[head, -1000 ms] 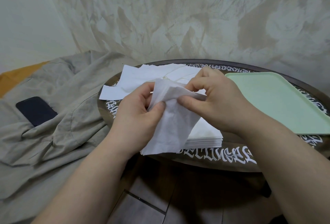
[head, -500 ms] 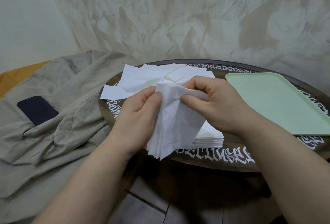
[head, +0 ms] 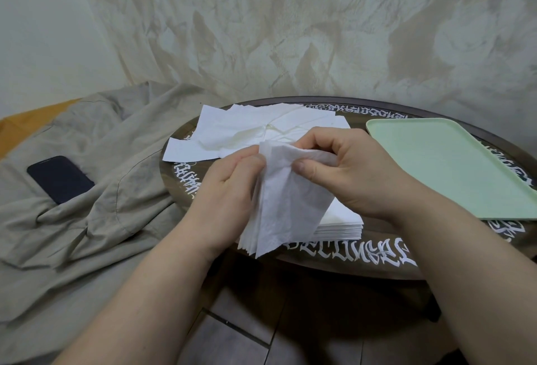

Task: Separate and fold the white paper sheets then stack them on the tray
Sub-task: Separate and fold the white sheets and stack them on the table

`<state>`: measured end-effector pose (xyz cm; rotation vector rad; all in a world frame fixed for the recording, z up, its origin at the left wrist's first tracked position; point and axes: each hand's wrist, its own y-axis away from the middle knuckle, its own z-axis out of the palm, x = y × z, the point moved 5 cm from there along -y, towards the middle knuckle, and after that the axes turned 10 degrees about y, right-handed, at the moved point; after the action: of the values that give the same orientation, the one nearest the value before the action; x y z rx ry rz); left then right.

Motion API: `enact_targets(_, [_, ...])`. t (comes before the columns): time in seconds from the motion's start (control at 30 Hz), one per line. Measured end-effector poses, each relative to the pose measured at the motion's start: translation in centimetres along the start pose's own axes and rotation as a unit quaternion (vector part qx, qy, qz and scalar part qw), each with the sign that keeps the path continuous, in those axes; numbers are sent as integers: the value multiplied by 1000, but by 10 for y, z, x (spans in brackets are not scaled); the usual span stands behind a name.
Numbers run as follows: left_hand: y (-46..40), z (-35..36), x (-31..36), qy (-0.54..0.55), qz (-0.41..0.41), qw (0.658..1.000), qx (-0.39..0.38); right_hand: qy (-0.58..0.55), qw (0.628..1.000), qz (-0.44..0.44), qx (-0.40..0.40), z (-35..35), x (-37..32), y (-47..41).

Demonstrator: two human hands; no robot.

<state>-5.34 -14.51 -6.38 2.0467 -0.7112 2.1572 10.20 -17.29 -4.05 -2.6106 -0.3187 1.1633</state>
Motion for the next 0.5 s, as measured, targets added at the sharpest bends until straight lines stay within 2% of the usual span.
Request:
enact_targets(0.17, [0, 4, -1, -39, -18, 999, -9, 17, 1000, -1, 0, 0, 0, -1])
enact_targets(0.33, [0, 5, 1, -133, 25, 991, 9, 16, 1000, -5, 3, 1, -1, -1])
enact_targets(0.5, [1, 7, 6, -153, 34, 988, 14, 23, 1000, -11, 1, 2, -2, 0])
